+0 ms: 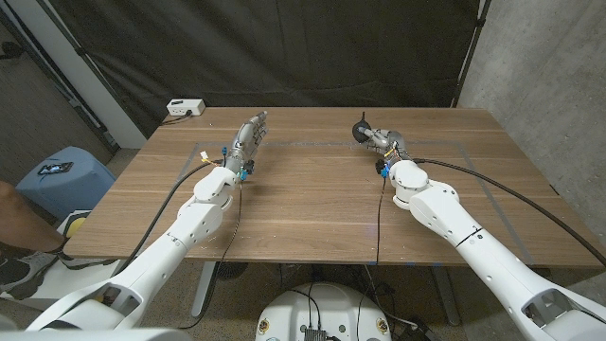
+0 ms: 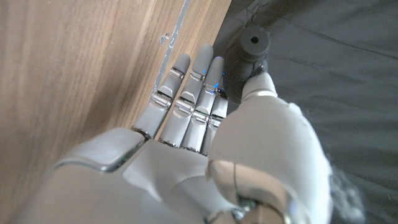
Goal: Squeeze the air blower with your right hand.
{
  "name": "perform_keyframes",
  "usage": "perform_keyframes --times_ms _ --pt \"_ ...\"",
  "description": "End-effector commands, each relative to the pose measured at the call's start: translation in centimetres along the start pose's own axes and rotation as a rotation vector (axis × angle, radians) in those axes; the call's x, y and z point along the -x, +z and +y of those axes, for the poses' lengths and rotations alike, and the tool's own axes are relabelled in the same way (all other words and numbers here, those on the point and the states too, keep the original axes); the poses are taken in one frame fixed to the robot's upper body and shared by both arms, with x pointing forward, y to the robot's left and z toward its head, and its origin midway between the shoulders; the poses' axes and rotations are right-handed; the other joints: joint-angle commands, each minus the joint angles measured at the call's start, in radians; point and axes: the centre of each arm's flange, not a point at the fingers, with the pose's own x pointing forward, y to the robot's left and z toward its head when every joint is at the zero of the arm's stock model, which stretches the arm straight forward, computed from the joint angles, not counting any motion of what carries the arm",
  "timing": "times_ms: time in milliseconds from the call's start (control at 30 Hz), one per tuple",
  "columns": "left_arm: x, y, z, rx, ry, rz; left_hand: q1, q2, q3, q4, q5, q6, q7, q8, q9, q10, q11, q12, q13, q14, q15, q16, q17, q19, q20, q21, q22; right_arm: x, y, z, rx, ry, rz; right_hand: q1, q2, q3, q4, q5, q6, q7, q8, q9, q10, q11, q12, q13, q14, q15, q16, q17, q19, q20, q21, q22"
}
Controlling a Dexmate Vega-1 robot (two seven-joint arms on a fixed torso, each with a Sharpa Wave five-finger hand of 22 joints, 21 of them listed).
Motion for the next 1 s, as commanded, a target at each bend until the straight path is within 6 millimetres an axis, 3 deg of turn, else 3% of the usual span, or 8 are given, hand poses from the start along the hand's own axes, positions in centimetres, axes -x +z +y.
perform_keyframes --times_ms 33,467,1000 --pt "0.5 0.0 -0.1 0.004 0.004 -0.002 0.014 0.0 0.002 -0.006 0.007 0.005 0.001 0.0 0.002 0.011 -0.002 0.0 0.002 0.002 0.001 -0.001 0.003 0.008 0.005 0.0 0.001 0.3 -0.3 0.0 -0.029 0.0 0.005 0.014 0.005 0.007 0.0 0.002 0.014 -0.003 0.007 0.002 0.021 0.0 0.01 -0.004 0.011 -0.059 0.004 0.005 0.003 -0.009 0.007 0.004" --pt "0.2 -0.1 0.4 0.009 -0.001 0.001 0.014 0.0 0.002 -0.007 0.007 0.006 0.001 0.0 0.002 0.011 -0.001 -0.001 0.002 0.002 0.001 -0.001 0.003 0.008 0.004 0.0 0.001 -0.1 0.2 0.5 -0.03 0.03 -0.003 0.016 0.006 0.008 0.006 0.001 0.005 0.002 0.001 -0.005 0.005 -0.001 -0.007 -0.016 0.008 -0.059 -0.009 0.001 -0.004 -0.012 0.005 0.004" --pt "-0.4 -0.3 1.6 0.016 -0.004 0.003 0.014 0.0 0.002 -0.007 0.007 0.007 -0.001 0.0 0.002 0.011 -0.001 -0.002 0.002 0.002 0.001 -0.001 0.003 0.008 0.005 0.0 0.001 -1.1 0.8 1.7 -0.013 0.088 -0.001 -0.047 -0.006 -0.017 0.041 -0.005 -0.036 0.02 -0.026 -0.022 -0.026 0.029 -0.052 -0.065 -0.029 -0.038 -0.053 -0.025 -0.027 0.008 -0.004 0.003"
